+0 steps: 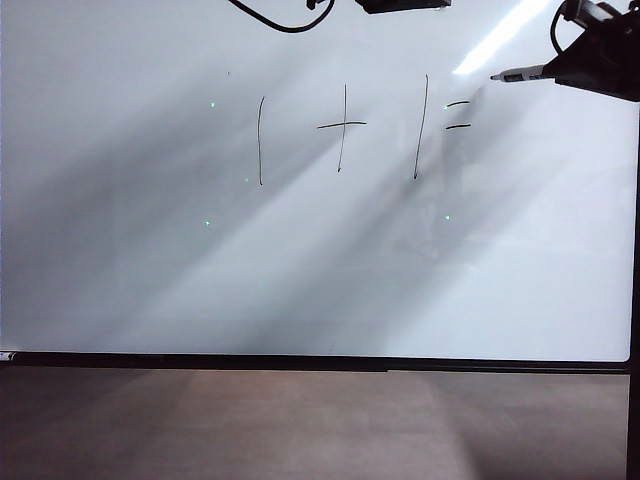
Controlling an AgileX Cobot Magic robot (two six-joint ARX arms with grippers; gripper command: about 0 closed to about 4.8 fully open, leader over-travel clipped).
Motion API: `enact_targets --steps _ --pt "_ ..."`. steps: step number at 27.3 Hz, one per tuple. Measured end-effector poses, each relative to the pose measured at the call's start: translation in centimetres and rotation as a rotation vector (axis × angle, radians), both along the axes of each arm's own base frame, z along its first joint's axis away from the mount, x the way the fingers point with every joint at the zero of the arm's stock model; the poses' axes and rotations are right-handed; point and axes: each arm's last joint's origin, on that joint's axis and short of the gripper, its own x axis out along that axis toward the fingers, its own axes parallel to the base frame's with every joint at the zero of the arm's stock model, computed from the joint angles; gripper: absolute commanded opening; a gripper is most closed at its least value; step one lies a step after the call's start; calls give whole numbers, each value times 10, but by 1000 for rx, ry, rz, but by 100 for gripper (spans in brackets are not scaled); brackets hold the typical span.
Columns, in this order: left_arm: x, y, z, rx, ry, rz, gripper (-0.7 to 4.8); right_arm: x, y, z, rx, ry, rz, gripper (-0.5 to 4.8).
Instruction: Reach to the right to find the marker pen, pick it up, and write the answer to the math problem on the whiteboard.
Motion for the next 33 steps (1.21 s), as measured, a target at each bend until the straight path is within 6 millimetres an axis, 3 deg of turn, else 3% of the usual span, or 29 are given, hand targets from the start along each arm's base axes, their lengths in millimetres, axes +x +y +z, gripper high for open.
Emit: enact_targets --steps 33 --pt "0 0 -2 14 11 0 -4 10 -5 7 -27 1 -24 -5"
